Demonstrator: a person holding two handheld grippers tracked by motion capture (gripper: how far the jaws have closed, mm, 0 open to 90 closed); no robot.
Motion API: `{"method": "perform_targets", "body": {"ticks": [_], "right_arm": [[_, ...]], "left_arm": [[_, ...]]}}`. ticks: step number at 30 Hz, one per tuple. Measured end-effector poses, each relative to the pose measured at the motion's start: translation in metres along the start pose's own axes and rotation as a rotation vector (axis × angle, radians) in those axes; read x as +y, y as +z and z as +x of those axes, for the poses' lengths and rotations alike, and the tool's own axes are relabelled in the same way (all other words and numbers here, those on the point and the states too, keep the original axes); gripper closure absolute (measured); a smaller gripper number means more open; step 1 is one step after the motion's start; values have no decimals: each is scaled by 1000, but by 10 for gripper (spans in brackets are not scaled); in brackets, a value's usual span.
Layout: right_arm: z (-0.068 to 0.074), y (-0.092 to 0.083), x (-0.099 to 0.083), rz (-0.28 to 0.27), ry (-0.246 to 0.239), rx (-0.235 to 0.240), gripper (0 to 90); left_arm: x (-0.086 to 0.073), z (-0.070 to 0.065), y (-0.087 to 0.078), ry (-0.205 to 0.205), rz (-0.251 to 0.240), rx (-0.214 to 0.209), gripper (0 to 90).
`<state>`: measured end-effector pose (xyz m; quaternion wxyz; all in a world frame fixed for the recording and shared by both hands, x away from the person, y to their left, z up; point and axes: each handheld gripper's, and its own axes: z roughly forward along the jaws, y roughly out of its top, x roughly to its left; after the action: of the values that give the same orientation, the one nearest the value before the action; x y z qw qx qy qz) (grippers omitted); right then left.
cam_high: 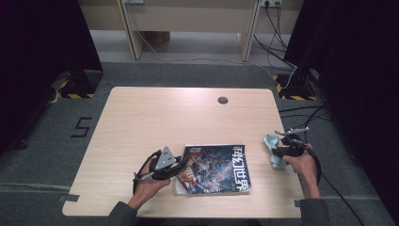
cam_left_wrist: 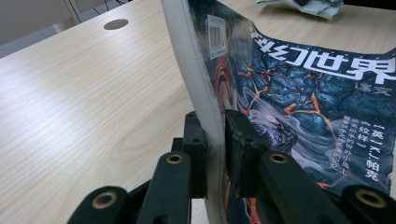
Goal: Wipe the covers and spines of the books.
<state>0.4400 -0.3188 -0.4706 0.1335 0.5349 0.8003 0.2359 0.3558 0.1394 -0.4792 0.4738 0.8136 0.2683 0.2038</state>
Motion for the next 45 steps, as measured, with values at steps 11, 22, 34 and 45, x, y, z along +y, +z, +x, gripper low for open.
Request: {"method": "perform_targets", "body": {"ticks": [11,22,34,45], "right_arm": [[5,9,-2,12,-4,0,761],[8,7,-1,3,-15,2,633],[26,-29,16,-195,-73,50,430],[70,-38,32,-246,-154,155,304]], "left_arm": [[0,0,0,-5,0,-1,787],[0,1,0,-3,-2,1,782],[0,0,0,1,-1,0,783],[2,-1,-1,11,-7,0,787]]}}
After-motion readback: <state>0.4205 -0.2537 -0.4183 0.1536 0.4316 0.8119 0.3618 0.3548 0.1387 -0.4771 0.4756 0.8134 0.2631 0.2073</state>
